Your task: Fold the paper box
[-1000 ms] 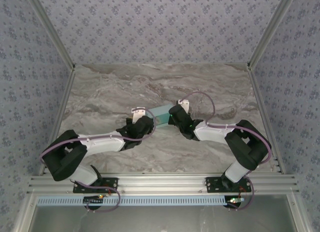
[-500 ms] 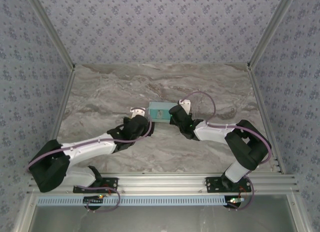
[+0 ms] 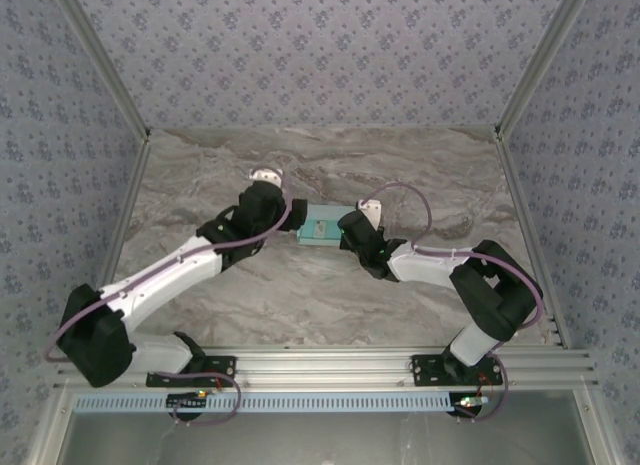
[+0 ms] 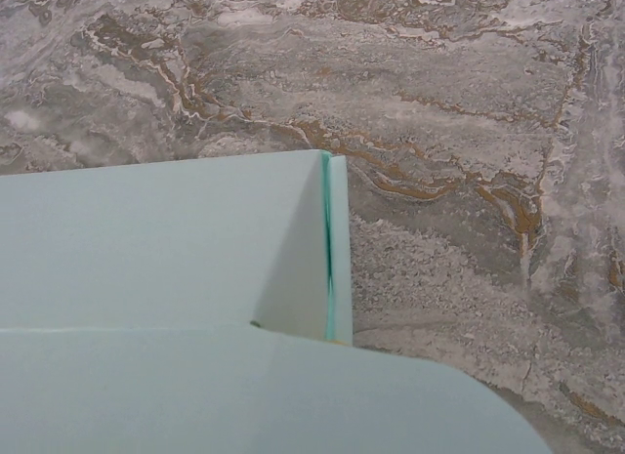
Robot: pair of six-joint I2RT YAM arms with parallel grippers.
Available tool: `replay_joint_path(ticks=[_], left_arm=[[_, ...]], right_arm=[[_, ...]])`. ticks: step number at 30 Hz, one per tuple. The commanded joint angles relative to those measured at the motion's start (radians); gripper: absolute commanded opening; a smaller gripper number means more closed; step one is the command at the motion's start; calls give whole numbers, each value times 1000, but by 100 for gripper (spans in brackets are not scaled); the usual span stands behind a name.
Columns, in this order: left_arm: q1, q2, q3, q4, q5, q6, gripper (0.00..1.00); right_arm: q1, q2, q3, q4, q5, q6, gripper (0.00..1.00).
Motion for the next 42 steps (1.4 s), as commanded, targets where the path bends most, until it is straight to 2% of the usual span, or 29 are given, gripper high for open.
replay_joint_path(ticks=[1, 5, 11, 23, 33, 42], left_arm=[[61, 108, 105, -93, 107, 11, 96], [105, 230, 198, -95, 210, 23, 95], [105, 347, 254, -124, 291, 29, 92], [104, 361, 166, -103, 294, 24, 92], [104, 378, 138, -80, 300, 15, 91], [91, 391, 146, -74, 305, 12, 91]], right_arm=[[-3, -10, 15, -45, 23, -3, 2], [-4, -11, 15, -48, 26, -3, 2], [-3, -7, 18, -51, 27, -6, 2], [-9, -10, 33, -68, 21, -28, 4], [-3, -28, 67, -147, -3, -98, 16], [51, -117, 33, -214, 18, -188, 36]])
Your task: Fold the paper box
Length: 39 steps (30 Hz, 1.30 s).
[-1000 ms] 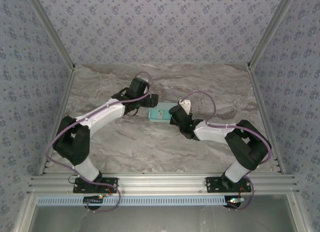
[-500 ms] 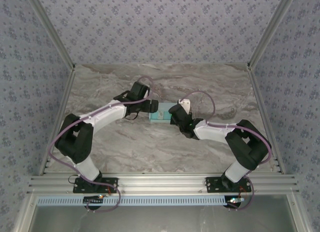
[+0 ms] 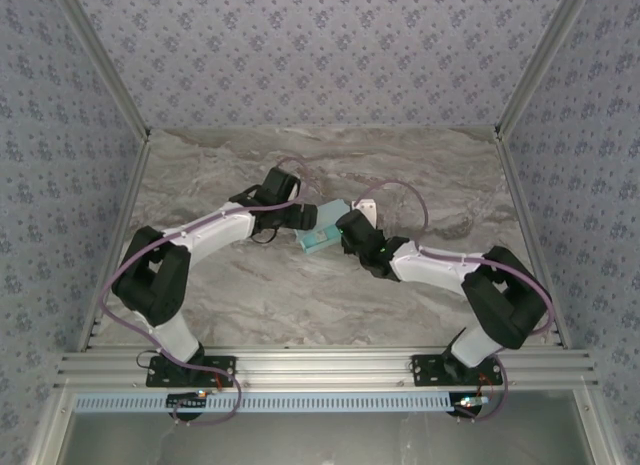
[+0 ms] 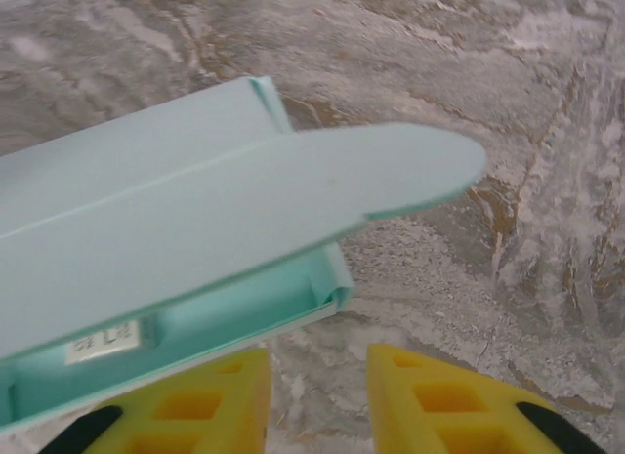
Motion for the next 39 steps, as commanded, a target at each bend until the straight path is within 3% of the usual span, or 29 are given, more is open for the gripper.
replay_joint_path(ticks=[1, 8, 14, 20, 27, 33, 39], left_arm=[[-12, 17, 0, 1, 10, -2, 91], [-17, 30, 2, 2, 10, -2, 91], [-18, 28, 7, 3, 8, 1, 91], [-19, 33, 19, 4, 6, -1, 91], [-24, 31, 27, 1, -5, -10, 91], [-24, 16, 23, 7, -16, -29, 91], [-23, -49, -14, 44, -50, -52, 91]], right_arm=[[19, -56, -4, -69, 23, -55, 37], [12, -174, 35, -184, -9, -160, 48], [-78, -172, 163, -277, -158, -251, 54], [-233, -64, 274, -315, -401, -272, 57], [-331, 118, 430, -382, -576, -301, 58], [-364, 230, 472, -400, -635, -315, 56], [-367, 247, 434, -373, -642, -306, 55]])
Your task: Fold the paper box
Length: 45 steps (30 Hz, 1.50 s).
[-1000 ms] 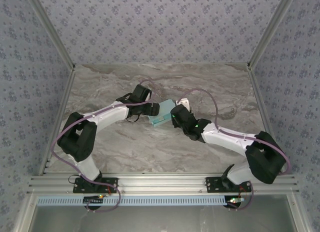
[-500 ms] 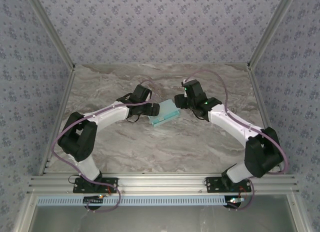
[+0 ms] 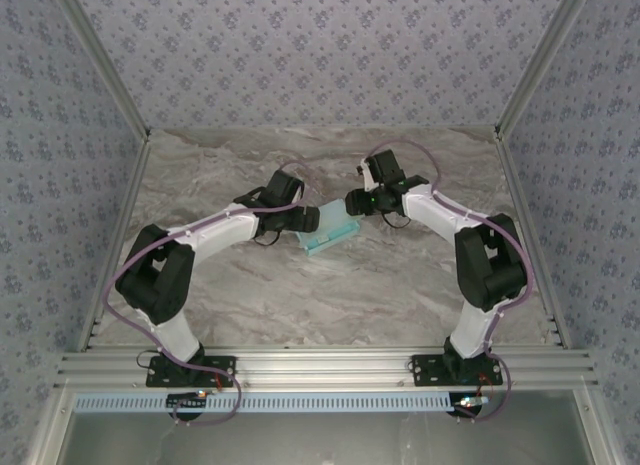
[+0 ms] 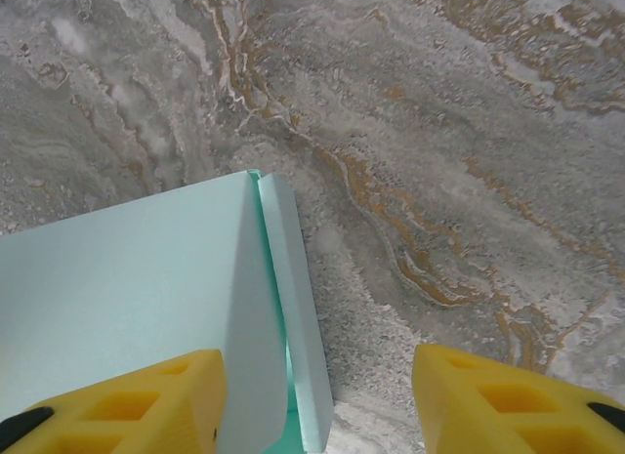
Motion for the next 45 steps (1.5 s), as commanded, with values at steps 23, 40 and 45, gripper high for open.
replay_joint_path(ticks=[23, 40, 45], left_arm=[[9, -85, -205, 93, 16, -107, 90], [-36, -1, -257, 155, -61, -89, 89], [-59, -15, -237, 129, -117, -62, 89]], right_arm=[[20, 12, -120, 27, -16, 7, 54], [40, 74, -178, 59, 24, 6, 54], [44, 50, -148, 32, 29, -11, 53]])
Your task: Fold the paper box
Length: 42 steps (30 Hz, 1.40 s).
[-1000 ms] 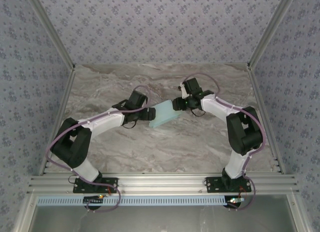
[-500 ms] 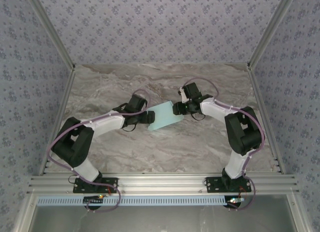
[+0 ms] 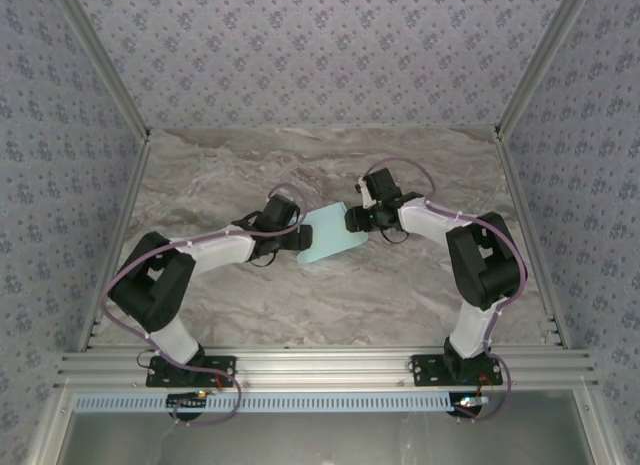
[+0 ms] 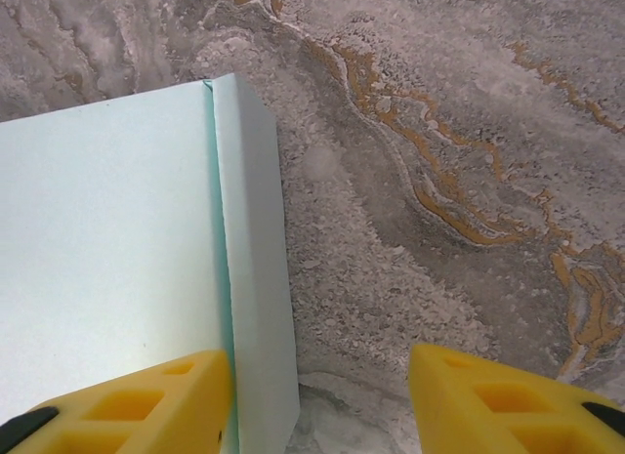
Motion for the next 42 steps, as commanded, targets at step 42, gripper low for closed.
replay_joint_path(ticks=[42], left_arm=[[48, -16, 206, -109, -48, 103, 92]], right_arm=[[189, -221, -63, -114, 360, -142, 62]])
